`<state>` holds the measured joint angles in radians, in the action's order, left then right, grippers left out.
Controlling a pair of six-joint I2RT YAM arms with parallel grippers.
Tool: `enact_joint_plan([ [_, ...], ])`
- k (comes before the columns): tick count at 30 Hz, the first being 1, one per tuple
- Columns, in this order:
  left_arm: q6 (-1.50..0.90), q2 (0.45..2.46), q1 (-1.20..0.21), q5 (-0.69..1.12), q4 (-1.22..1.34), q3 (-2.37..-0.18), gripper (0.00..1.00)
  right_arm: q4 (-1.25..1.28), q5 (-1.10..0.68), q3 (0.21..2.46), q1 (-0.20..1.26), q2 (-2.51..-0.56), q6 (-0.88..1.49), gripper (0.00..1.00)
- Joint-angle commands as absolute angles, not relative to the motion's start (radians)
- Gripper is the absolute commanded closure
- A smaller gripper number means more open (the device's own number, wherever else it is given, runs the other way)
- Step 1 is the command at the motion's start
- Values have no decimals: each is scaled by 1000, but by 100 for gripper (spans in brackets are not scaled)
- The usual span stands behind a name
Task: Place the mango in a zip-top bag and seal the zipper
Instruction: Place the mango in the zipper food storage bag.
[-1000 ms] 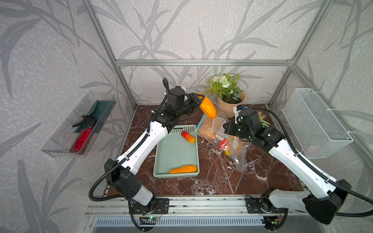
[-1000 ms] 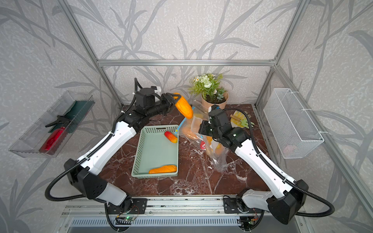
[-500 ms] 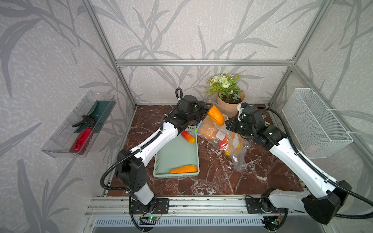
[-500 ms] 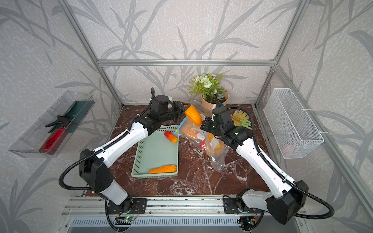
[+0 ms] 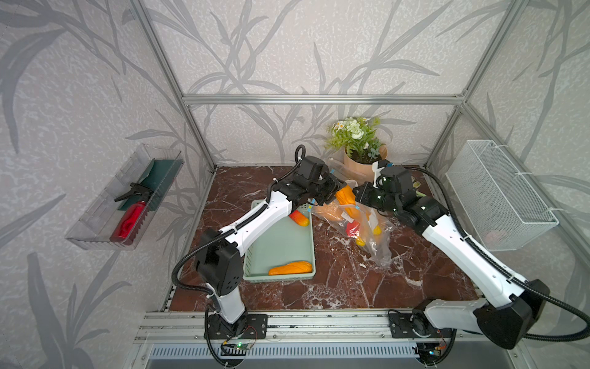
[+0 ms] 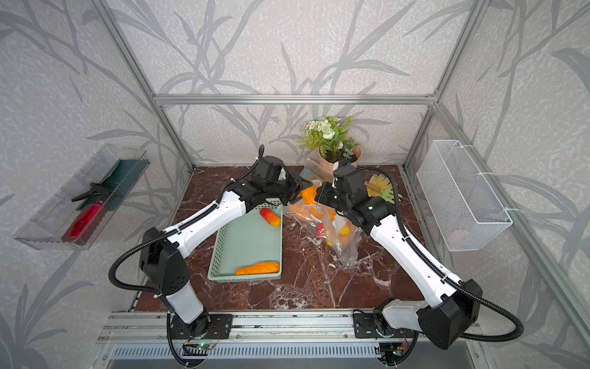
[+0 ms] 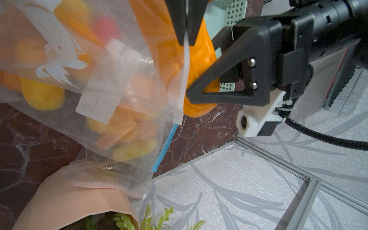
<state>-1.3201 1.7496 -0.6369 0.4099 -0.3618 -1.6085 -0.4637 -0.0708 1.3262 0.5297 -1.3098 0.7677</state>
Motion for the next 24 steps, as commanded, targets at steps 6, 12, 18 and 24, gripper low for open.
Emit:
enact_joint_plan([
  [6, -1331, 1793, -663, 546, -485, -1727, 72, -381, -160, 1361, 522, -1344, 739, 100],
  [12, -1214, 1792, -658, 542, -638, -1838, 37, -382, -171, 1350, 522, -1327, 732, 100],
  [18, -1111, 1597, -623, 256, -665, -1695, 26, -399, -162, 1342, 520, -1306, 723, 100],
  [24, -1174, 1476, -540, 255, -564, -1482, 25, -403, -166, 1323, 519, -1289, 724, 100],
])
